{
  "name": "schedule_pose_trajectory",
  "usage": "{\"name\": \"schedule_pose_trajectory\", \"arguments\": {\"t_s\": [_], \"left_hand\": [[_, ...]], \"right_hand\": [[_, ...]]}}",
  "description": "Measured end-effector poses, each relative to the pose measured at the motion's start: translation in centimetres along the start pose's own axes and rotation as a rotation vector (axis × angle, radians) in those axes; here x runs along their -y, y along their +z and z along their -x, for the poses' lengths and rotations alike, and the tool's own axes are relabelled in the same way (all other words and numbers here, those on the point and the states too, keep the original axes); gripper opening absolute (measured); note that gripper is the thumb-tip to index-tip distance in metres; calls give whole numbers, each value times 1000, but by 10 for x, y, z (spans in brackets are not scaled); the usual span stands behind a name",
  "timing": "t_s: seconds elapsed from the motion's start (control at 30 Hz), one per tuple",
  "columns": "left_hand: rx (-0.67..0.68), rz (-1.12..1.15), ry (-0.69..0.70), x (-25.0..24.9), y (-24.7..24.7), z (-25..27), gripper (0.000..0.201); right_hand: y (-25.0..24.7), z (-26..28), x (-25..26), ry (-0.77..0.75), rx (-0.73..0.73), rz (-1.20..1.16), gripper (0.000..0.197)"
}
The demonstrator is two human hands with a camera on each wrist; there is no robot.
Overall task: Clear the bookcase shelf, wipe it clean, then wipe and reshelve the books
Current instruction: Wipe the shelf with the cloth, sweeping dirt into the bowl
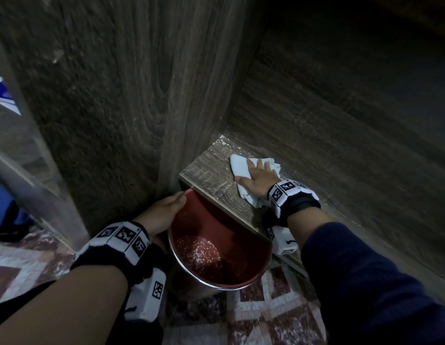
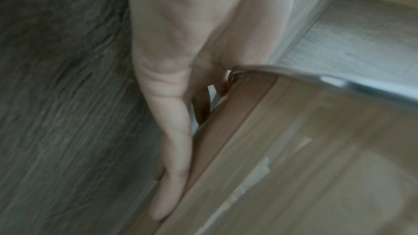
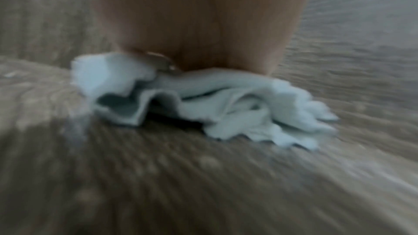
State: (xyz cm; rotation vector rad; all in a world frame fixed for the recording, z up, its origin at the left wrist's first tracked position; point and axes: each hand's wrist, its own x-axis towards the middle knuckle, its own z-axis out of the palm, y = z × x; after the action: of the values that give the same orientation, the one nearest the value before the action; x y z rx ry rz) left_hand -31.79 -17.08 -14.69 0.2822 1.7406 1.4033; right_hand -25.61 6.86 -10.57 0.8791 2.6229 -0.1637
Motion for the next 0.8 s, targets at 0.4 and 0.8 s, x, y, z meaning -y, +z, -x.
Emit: {"name": "schedule_pose_trajectory", "arguments": {"t_s": [0.4, 0.8], "left_hand": [[-17, -44, 69, -8, 1, 9, 34], [-26, -58, 77, -7, 0, 12, 34]], "right_hand": [[17, 36, 9, -334, 77, 36, 77], [54, 63, 4, -504, -86, 138, 70]]}}
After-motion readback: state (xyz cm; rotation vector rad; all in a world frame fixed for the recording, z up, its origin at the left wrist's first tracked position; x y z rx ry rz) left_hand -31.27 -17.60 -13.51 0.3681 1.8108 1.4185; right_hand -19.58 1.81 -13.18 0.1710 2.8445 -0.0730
